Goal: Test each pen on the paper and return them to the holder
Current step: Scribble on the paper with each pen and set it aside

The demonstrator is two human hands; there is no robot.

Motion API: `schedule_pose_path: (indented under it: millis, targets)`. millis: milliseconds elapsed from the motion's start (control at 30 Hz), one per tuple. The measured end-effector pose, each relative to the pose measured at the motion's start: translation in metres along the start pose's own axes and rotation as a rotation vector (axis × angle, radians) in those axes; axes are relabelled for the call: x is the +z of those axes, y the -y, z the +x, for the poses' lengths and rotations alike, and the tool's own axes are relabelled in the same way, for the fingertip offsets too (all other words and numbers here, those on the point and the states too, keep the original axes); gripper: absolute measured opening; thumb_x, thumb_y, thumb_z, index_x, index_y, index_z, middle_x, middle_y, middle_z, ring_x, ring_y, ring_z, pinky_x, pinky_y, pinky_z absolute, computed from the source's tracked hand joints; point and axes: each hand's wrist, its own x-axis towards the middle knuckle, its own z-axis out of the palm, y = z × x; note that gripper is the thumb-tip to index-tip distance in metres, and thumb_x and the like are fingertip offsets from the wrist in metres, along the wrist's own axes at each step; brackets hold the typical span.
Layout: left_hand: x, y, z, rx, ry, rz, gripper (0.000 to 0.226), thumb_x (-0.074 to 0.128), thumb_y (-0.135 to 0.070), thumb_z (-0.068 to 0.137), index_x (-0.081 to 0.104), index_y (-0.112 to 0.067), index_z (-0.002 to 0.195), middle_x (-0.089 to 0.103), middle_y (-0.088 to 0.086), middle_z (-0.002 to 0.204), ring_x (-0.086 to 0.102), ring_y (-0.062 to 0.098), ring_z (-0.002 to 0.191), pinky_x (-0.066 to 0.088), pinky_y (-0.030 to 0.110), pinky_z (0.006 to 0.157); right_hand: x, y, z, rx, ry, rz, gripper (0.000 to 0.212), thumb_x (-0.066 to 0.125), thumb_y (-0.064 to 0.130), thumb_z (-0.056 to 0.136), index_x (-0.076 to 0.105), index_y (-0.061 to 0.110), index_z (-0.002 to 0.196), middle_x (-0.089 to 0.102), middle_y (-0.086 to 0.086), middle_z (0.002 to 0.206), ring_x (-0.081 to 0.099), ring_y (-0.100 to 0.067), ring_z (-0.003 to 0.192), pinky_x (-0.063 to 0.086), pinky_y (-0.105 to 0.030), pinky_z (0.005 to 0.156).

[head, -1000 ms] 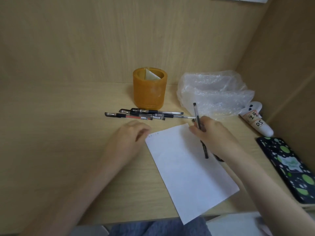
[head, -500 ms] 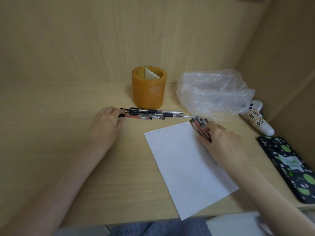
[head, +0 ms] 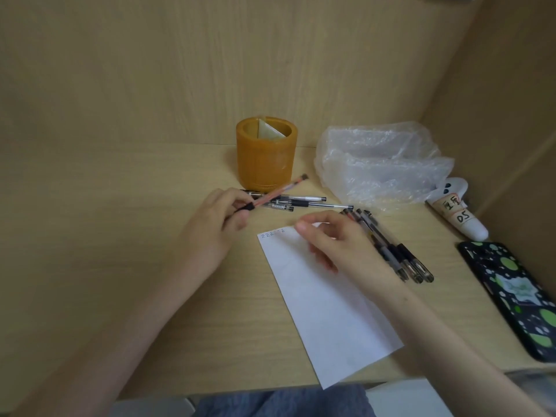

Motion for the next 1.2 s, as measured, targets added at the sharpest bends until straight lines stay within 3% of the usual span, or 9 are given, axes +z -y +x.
schedule_pose_path:
  millis: [100, 333, 433, 567, 667, 767, 933, 1067, 1200]
  targets:
    - [0.007, -0.025, -0.014, 0.067, 0.176, -0.109, 0.014, 0.048, -0.018, 0.094, 0.053, -0.027, 0.103, 0.064, -0.012, 0.075, 0.06, 0.0, 0.072, 0.042, 0.013, 0.067, 0.017, 0.005, 0.007, -0.014, 0.122, 0.281, 0.034, 0.059, 0.03, 0.092, 0.059, 0.006, 0.117, 0.053, -0.001, 0.066, 0.042, -0.012, 0.046, 0.032, -0.021, 0.043]
    - [0.021, -0.026, -0.022, -0.031, 0.194, -0.138, 0.007, 0.049, -0.025, 0.093, 0.053, -0.02, 0.093, 0.059, -0.01, 0.069, 0.053, 0.001, 0.065, 0.036, 0.017, 0.061, 0.03, 0.001, 0.016, -0.132, 0.007, 0.295, 0.032, 0.056, 0.017, 0.095, 0.061, -0.01, 0.08, 0.047, -0.011, 0.05, 0.038, -0.014, 0.039, 0.032, -0.021, 0.04]
    - [0.023, -0.027, -0.023, -0.03, 0.221, -0.098, 0.015, 0.048, -0.026, 0.094, 0.058, -0.027, 0.083, 0.061, -0.007, 0.07, 0.054, 0.008, 0.068, 0.037, 0.024, 0.063, 0.029, -0.004, 0.014, -0.121, 0.043, 0.294, 0.041, 0.055, 0.019, 0.096, 0.055, 0.0, 0.059, 0.046, -0.012, 0.051, 0.036, -0.018, 0.041, 0.032, -0.021, 0.043]
    - [0.024, -0.025, -0.022, -0.066, 0.242, -0.178, 0.019, 0.047, -0.035, 0.091, 0.059, -0.035, 0.076, 0.064, -0.014, 0.068, 0.058, 0.009, 0.068, 0.044, 0.032, 0.069, 0.028, -0.004, 0.015, -0.114, 0.081, 0.34, 0.039, 0.054, 0.017, 0.096, 0.055, 0.008, 0.058, 0.047, -0.013, 0.054, 0.035, -0.019, 0.04, 0.031, -0.021, 0.043]
    - [0.024, -0.022, -0.021, -0.067, 0.281, -0.228, 0.031, 0.04, -0.051, 0.082, 0.063, -0.03, 0.085, 0.07, 0.004, 0.078, 0.064, 0.027, 0.082, 0.046, 0.051, 0.083, 0.027, -0.004, 0.015, -0.12, 0.097, 0.334, 0.041, 0.054, 0.016, 0.096, 0.054, 0.009, 0.055, 0.045, -0.01, 0.049, 0.034, -0.017, 0.038, 0.031, -0.021, 0.045]
    - [0.023, -0.021, -0.02, -0.06, 0.271, -0.272, 0.029, 0.043, -0.05, 0.081, 0.064, -0.029, 0.08, 0.066, 0.005, 0.07, 0.058, 0.025, 0.068, 0.048, 0.043, 0.074, 0.027, -0.003, 0.014, -0.125, 0.116, 0.34, 0.044, 0.053, 0.017, 0.096, 0.053, 0.011, 0.053, 0.043, -0.008, 0.045, 0.033, -0.017, 0.039, 0.033, -0.019, 0.046]
    - [0.02, -0.023, -0.02, -0.134, 0.294, -0.397, 0.026, 0.051, -0.041, 0.083, 0.066, -0.023, 0.075, 0.037, -0.009, 0.047, 0.031, 0.009, 0.047, 0.026, 0.027, 0.052, 0.026, -0.003, 0.014, -0.132, 0.138, 0.348, 0.043, 0.052, 0.017, 0.097, 0.051, 0.006, 0.056, 0.042, -0.008, 0.044, 0.033, -0.017, 0.041, 0.033, -0.019, 0.047]
    - [0.017, -0.023, -0.022, -0.098, 0.291, -0.368, 0.023, 0.052, -0.044, 0.088, 0.07, -0.029, 0.085, 0.065, -0.012, 0.063, 0.056, 0.009, 0.06, 0.042, 0.025, 0.061, 0.023, -0.004, 0.014, -0.175, 0.133, 0.326, 0.04, 0.052, 0.017, 0.097, 0.053, 0.006, 0.058, 0.044, -0.009, 0.048, 0.037, -0.013, 0.043, 0.033, -0.021, 0.051]
    - [0.019, -0.016, -0.025, -0.155, 0.188, -0.202, 0.038, 0.051, -0.069, 0.076, 0.063, -0.034, 0.087, 0.056, 0.007, 0.06, 0.042, 0.004, 0.051, 0.032, 0.024, 0.054, 0.015, -0.005, 0.02, -0.099, -0.006, 0.393, 0.035, 0.062, 0.021, 0.09, 0.05, 0.006, 0.06, 0.045, 0.002, 0.04, 0.033, -0.011, 0.034, 0.026, -0.02, 0.039]
